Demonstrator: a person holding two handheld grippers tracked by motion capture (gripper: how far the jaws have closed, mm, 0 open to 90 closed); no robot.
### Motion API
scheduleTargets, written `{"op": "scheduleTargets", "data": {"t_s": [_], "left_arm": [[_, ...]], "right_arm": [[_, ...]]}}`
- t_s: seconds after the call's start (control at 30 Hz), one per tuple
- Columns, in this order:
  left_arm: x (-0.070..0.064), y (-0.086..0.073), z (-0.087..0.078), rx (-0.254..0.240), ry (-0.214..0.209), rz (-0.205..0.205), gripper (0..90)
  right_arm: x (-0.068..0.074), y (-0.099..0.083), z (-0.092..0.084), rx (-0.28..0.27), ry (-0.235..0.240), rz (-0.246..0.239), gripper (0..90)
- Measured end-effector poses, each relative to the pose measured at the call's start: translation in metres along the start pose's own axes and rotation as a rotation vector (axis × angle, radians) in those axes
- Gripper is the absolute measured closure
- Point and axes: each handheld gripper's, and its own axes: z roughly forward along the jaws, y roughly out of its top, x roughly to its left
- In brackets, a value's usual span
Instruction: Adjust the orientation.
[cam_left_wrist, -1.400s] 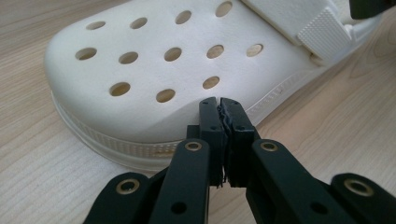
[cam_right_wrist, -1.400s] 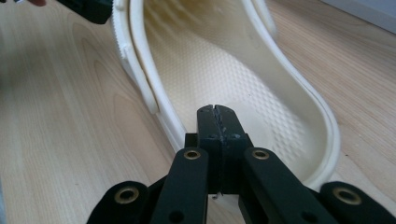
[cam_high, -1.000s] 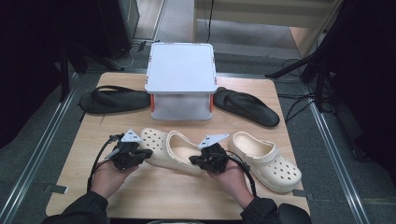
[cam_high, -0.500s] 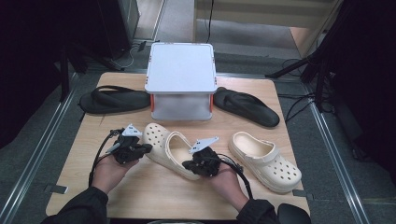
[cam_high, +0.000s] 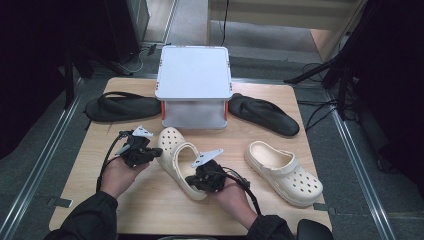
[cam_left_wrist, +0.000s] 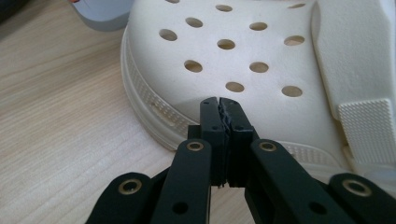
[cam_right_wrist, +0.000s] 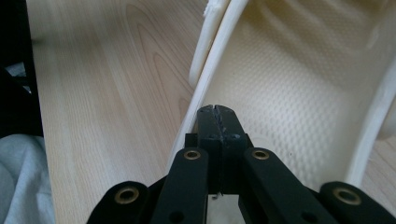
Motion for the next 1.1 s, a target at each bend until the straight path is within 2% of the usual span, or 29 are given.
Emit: {"op": "scheduleTargets", "data": {"t_s": [0.13, 0.37, 0.63, 0.87, 1.1], "left_arm": [[0.001, 0.004, 0.003, 0.001, 0.0, 0.005, 89.5], [0.003, 0.012, 0.009, -0.002, 0.005, 0.019, 89.3], [0.005, 0.017, 0.013, -0.001, -0.002, 0.029, 89.4], [0.005, 0.022, 0.016, -0.004, 0.002, 0.034, 89.2], [0.006, 0.025, 0.018, -0.004, -0.009, 0.038, 89.0]], "right_arm": [[0.002, 0.003, 0.002, 0.008, -0.001, -0.001, 90.0], [0.012, 0.014, 0.005, 0.02, -0.012, -0.044, 90.0], [0.017, 0.02, 0.011, 0.023, -0.016, -0.051, 90.0], [0.021, 0.025, 0.018, 0.017, -0.011, -0.039, 90.0], [0.022, 0.028, 0.02, 0.016, -0.008, -0.007, 90.0]]}}
